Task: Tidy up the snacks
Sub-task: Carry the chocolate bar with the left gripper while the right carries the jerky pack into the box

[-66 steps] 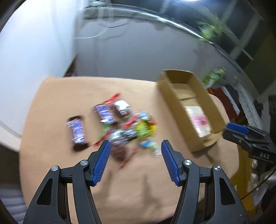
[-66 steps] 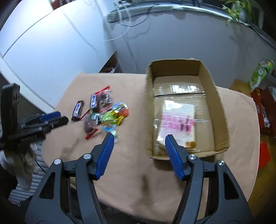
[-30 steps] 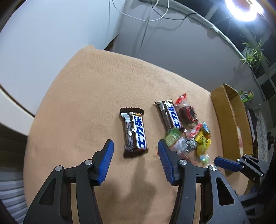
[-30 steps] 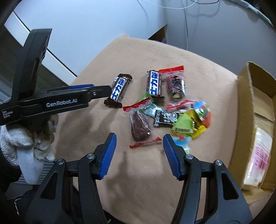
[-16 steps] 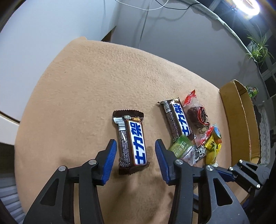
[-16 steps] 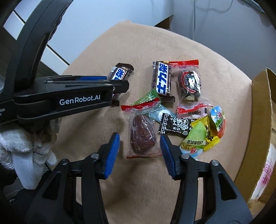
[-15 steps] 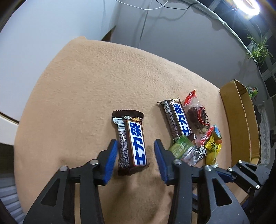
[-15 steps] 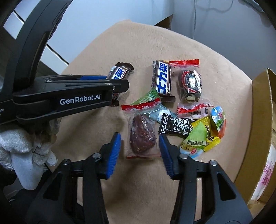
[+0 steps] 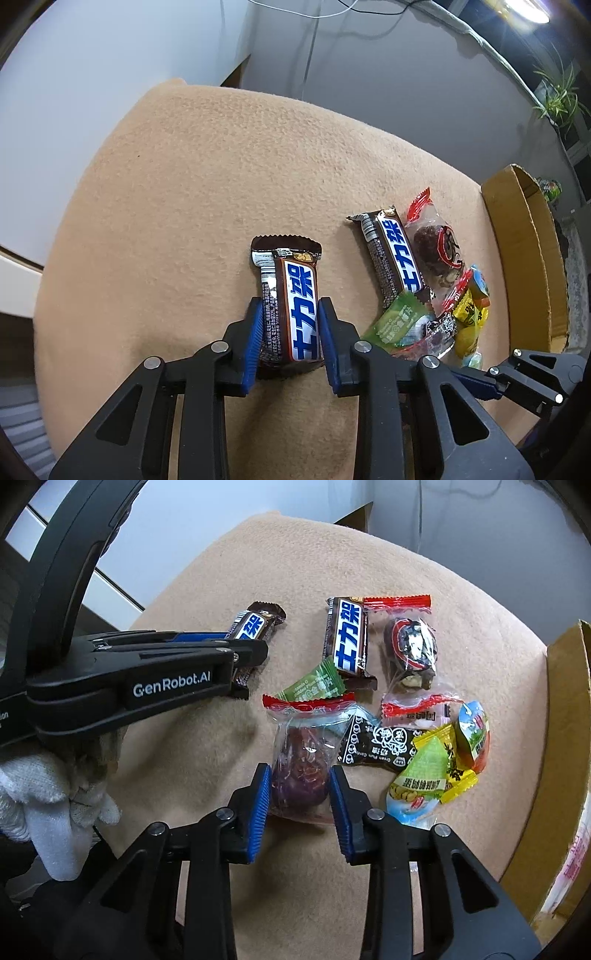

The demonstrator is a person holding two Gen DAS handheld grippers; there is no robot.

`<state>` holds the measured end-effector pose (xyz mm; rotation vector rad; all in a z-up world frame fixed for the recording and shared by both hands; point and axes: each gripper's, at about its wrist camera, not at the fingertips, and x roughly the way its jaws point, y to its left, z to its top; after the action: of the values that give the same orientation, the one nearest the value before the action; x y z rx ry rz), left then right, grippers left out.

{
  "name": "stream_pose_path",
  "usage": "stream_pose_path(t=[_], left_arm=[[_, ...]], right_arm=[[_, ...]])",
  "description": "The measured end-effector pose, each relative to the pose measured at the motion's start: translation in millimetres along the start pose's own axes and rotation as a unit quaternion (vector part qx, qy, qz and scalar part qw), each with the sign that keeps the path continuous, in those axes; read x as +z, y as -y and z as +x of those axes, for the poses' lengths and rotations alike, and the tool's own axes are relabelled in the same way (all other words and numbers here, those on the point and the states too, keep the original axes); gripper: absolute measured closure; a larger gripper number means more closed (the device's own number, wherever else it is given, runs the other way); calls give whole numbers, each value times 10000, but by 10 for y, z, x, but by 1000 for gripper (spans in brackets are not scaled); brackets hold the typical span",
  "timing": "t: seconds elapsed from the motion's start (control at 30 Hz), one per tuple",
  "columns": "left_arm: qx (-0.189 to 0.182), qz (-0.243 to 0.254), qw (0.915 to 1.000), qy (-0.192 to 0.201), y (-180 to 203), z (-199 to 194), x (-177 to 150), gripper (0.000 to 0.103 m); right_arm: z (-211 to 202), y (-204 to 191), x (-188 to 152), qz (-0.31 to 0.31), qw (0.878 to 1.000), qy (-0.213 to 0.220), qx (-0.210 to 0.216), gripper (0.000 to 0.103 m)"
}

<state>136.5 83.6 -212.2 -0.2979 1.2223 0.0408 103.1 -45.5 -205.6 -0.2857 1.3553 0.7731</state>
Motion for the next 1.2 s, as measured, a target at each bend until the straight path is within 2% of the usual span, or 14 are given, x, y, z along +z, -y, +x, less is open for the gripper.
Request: stream_pose_path(t=[0.3,0.7,1.2], left_arm=[[-21,-55,9999,88,-67,-170,-57,76],[-228,94,9993,292,83,-528,-114,76],[-785,915,9915,497,938,-772,59,76]], right_arm=[[-157,193,-4,260,9993,173,228,70],[-816,587,-110,677,9949,678,308,70],[-1533,1518,-604,1549,9805,1203,-161,70]])
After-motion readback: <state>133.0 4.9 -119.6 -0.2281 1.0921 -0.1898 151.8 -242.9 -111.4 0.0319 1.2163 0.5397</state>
